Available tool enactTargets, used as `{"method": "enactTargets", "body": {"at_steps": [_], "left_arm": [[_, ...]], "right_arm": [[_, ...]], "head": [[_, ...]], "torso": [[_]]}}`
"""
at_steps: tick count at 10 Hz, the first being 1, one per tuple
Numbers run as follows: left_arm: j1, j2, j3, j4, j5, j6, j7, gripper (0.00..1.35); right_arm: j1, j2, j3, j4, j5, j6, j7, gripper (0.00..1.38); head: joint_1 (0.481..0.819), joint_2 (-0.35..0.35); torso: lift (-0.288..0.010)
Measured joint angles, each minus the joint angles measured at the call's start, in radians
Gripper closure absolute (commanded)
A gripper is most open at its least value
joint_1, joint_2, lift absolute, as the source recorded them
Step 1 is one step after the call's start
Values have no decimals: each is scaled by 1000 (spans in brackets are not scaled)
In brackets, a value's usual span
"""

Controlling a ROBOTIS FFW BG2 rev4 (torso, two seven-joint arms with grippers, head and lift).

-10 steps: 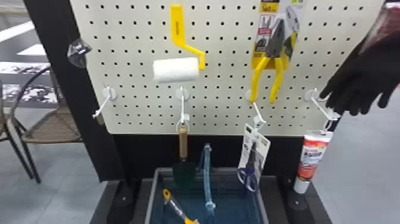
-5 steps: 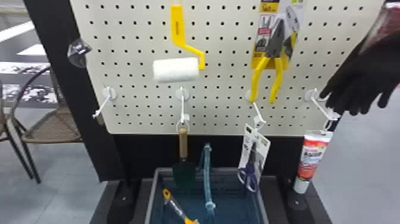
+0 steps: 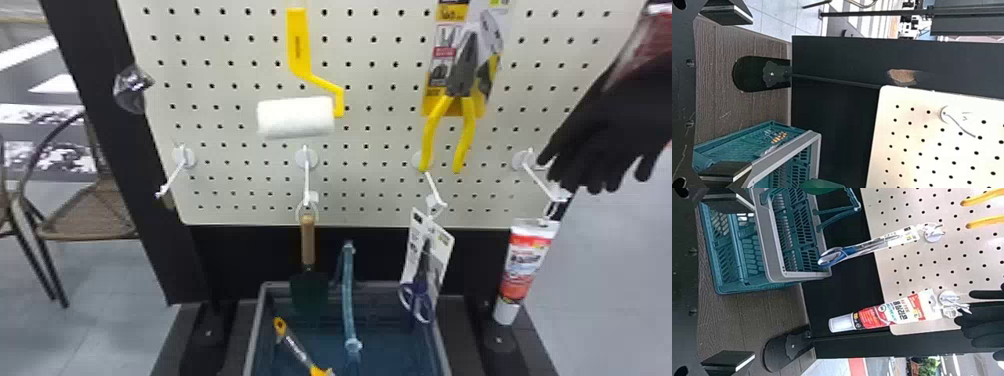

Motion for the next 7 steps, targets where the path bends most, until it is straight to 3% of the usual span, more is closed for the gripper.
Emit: {"method": "enactTargets", "body": {"at_steps": [7], "left_arm": [[0, 0, 0, 0, 0, 0, 0, -2]], "right_arm": [[0, 0, 0, 0, 0, 0, 0, -2]], "head": [[549, 0]], "torso": [[-100]]}}
